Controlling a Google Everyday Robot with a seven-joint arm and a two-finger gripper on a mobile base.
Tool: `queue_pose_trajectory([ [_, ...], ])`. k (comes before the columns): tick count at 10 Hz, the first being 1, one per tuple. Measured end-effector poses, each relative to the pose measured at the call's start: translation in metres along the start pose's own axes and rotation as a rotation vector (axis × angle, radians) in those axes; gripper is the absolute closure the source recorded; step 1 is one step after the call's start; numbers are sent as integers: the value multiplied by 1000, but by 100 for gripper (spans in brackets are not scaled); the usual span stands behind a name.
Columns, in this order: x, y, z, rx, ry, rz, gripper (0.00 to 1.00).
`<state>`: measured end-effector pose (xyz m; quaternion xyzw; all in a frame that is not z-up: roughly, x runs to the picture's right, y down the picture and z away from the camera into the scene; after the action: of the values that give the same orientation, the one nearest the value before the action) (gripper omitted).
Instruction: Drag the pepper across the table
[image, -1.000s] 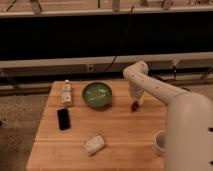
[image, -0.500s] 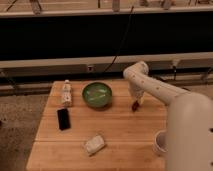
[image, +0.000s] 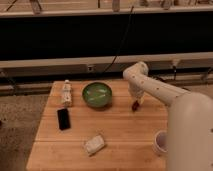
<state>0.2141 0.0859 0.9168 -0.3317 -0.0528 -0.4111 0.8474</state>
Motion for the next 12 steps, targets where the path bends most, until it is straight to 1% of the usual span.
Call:
queue_pose_trajectory([
  [1, -1, 1, 0, 6, 1, -7, 100],
  [12, -8, 5, -2, 12, 26, -72, 100],
])
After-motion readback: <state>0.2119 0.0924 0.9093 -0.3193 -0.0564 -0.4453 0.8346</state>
